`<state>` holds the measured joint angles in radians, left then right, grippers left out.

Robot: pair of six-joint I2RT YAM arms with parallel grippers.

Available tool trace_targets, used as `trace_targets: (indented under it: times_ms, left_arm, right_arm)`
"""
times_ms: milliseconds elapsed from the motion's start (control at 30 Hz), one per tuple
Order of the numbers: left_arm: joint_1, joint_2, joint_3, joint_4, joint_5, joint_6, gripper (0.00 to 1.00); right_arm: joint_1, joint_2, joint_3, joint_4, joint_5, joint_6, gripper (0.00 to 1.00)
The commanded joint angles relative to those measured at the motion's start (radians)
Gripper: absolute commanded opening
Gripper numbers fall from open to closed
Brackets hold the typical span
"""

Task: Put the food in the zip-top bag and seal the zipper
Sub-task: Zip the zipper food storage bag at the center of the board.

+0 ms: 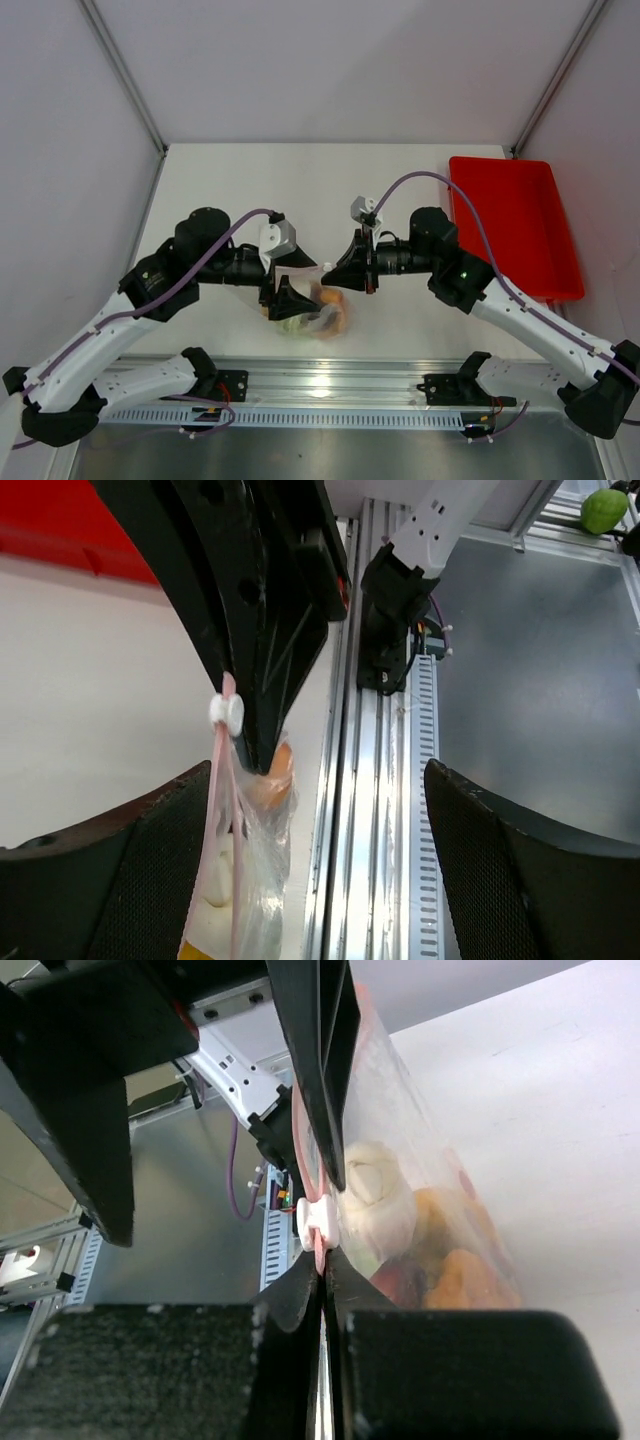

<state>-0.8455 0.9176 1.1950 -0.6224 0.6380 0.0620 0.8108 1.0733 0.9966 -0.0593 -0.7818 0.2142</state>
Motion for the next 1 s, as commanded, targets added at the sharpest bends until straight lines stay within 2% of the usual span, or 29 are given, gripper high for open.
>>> trace_targets:
  times_ms: [0, 67, 167, 200, 367, 400, 467, 500, 567, 767, 833, 867, 900, 967]
  left_arm:
    - [0.005, 0.000, 0.051, 0.073, -0.003, 0.006, 0.86]
    - [0.005, 0.004, 0.045, 0.110, -0.040, -0.004, 0.88]
    - [0.005, 0.021, 0.043, 0.138, -0.041, -0.010, 0.83]
    - [0.005, 0.029, 0.048, 0.141, -0.031, -0.010, 0.76]
    - [0.005, 0.063, 0.055, 0.130, -0.009, -0.005, 0.56]
    - [0.005, 0.063, 0.054, 0.127, -0.006, -0.004, 0.48]
    - [0.005, 0.060, 0.048, 0.121, -0.003, -0.002, 0.46]
    - [0.005, 0.060, 0.046, 0.121, -0.001, 0.005, 0.42]
    - [0.005, 0.063, 0.043, 0.109, 0.005, 0.009, 0.41]
    - [0.005, 0.053, 0.038, 0.096, 0.015, 0.010, 0.28]
    - [0.006, 0.055, 0.038, 0.089, 0.017, 0.012, 0.18]
    - [0.006, 0.055, 0.040, 0.087, 0.019, 0.012, 0.05]
    - [0.008, 0.056, 0.041, 0.082, 0.020, 0.009, 0.01]
    - [0.008, 0.055, 0.035, 0.079, 0.020, 0.009, 0.00]
  right_arm:
    - [0.053, -0.033, 0.004, 0.065, 0.122, 0.036, 0.00]
    - [0.085, -0.044, -0.007, 0.067, 0.150, 0.031, 0.00]
    - [0.106, -0.056, -0.026, 0.082, 0.156, 0.028, 0.00]
    - [0.110, -0.064, -0.029, 0.081, 0.157, 0.028, 0.00]
    - [0.120, -0.081, -0.023, 0.062, 0.176, 0.016, 0.00]
    - [0.122, -0.084, -0.023, 0.064, 0.179, 0.008, 0.00]
    - [0.125, -0.093, -0.024, 0.030, 0.187, 0.005, 0.00]
    - [0.125, -0.093, -0.024, 0.030, 0.179, 0.004, 0.00]
    - [0.126, -0.095, -0.023, 0.029, 0.181, 0.002, 0.00]
    - [0.128, -0.085, -0.026, 0.024, 0.188, 0.001, 0.00]
    - [0.131, -0.085, -0.026, 0.027, 0.199, 0.004, 0.00]
    - [0.133, -0.085, -0.024, 0.026, 0.210, 0.004, 0.00]
    - [0.136, -0.084, -0.023, 0.018, 0.226, 0.005, 0.00]
    - [0.140, -0.087, -0.027, 0.015, 0.274, 0.017, 0.00]
